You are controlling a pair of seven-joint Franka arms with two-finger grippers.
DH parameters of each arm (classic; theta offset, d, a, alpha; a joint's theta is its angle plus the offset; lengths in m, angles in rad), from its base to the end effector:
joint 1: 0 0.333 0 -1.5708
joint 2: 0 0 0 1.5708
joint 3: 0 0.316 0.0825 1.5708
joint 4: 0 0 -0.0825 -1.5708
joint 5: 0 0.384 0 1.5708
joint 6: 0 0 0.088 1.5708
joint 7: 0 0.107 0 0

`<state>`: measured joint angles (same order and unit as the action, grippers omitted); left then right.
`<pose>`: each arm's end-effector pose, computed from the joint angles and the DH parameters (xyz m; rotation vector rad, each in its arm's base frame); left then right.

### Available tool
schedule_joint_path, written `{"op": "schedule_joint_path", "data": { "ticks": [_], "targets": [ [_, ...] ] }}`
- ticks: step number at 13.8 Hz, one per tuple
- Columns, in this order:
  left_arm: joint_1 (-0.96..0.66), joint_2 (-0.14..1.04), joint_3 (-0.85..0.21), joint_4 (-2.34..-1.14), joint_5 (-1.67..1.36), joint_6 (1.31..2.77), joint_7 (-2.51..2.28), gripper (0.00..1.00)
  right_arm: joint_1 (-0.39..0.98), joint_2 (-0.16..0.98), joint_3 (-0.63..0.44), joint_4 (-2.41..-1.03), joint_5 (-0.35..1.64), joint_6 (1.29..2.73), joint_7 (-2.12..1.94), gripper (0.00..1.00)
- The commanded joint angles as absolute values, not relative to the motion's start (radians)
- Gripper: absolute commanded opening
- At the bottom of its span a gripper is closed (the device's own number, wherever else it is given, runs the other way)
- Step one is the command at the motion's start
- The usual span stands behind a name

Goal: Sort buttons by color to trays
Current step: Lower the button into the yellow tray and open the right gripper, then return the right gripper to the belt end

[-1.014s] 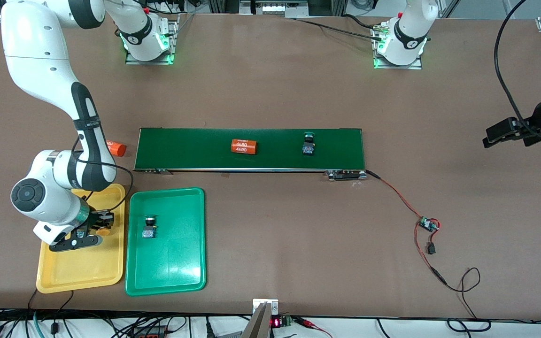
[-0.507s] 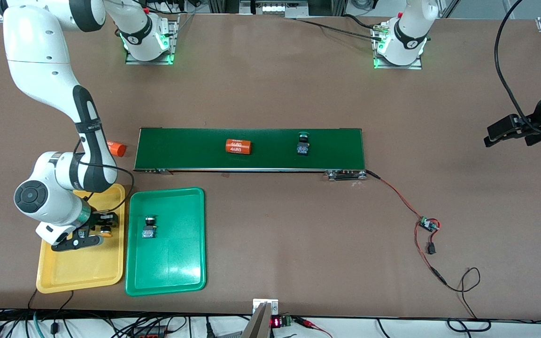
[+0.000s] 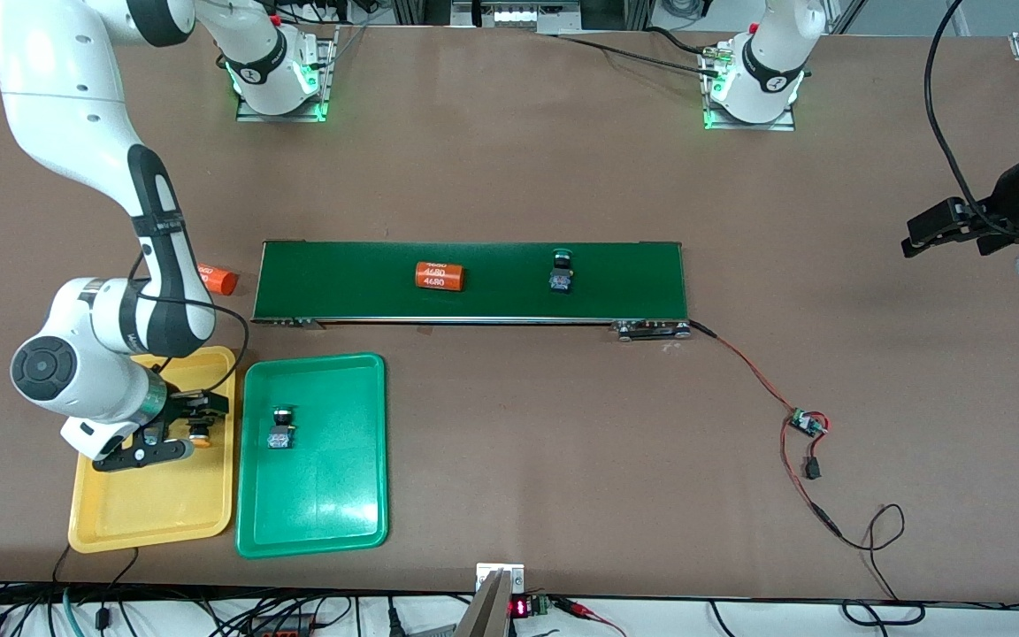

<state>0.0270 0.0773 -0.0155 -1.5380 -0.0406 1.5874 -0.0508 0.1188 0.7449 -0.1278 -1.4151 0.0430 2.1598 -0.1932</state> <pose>0.5789 0.0027 0.5977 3.0985 0.0985 -0.0445 0.7282 0.0134 0.2607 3.0761 0.2996 0.0010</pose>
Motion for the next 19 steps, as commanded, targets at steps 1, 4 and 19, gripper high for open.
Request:
{"op": "schedule_joint_path", "data": {
  "ticks": [1,4,19],
  "targets": [
    [0.032,0.052,-0.021,-1.562,-0.023,1.589,-0.029,1.00,0.123,0.554,-0.112,-1.639,0.101,2.140,-0.190,1.00],
    [0.032,0.054,-0.020,-1.549,-0.025,1.591,-0.029,1.00,0.138,0.395,-0.112,-1.817,0.101,2.120,-0.151,1.00],
    [0.034,0.060,-0.008,-1.548,-0.026,1.592,-0.031,1.00,0.584,0.274,-0.114,-1.990,0.094,2.219,0.472,1.00]
  ]
}}
